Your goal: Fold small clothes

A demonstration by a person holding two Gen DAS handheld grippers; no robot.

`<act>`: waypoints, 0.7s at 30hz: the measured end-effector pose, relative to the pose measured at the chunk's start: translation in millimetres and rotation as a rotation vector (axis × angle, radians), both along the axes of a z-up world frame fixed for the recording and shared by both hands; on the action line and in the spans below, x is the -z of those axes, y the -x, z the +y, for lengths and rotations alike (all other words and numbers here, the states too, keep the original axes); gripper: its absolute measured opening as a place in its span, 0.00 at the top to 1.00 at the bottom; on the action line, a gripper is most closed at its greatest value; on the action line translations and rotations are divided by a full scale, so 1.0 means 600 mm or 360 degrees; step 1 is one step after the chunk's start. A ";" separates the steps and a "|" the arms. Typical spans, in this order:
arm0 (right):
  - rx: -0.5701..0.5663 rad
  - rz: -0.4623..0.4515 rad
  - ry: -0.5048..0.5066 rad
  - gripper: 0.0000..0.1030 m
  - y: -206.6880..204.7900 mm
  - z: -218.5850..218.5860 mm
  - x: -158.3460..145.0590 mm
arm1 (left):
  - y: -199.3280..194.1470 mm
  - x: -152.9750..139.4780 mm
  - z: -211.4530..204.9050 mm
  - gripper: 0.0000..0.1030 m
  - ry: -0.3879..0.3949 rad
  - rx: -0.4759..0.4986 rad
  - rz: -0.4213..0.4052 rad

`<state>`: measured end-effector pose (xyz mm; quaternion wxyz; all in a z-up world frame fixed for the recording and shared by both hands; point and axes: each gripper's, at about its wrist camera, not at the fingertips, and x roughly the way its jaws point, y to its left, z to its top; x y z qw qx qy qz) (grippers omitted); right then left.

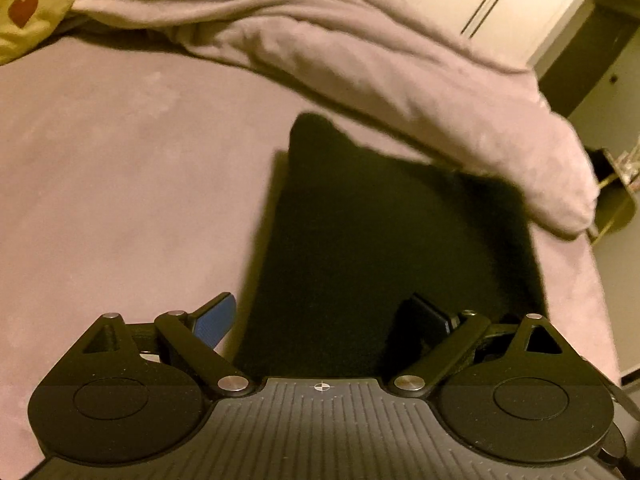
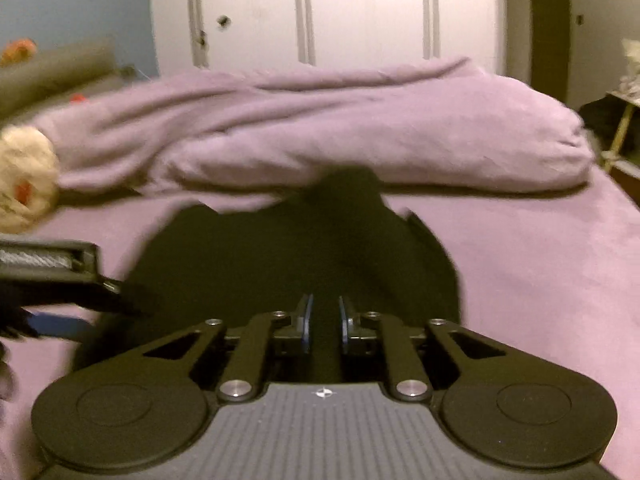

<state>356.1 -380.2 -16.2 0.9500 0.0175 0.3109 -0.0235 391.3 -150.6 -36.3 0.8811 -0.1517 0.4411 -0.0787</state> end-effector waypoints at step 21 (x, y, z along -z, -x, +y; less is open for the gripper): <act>-0.0050 -0.0063 0.0157 1.00 0.006 0.006 -0.008 | -0.003 0.056 0.021 0.00 0.0147 0.0073 -0.0092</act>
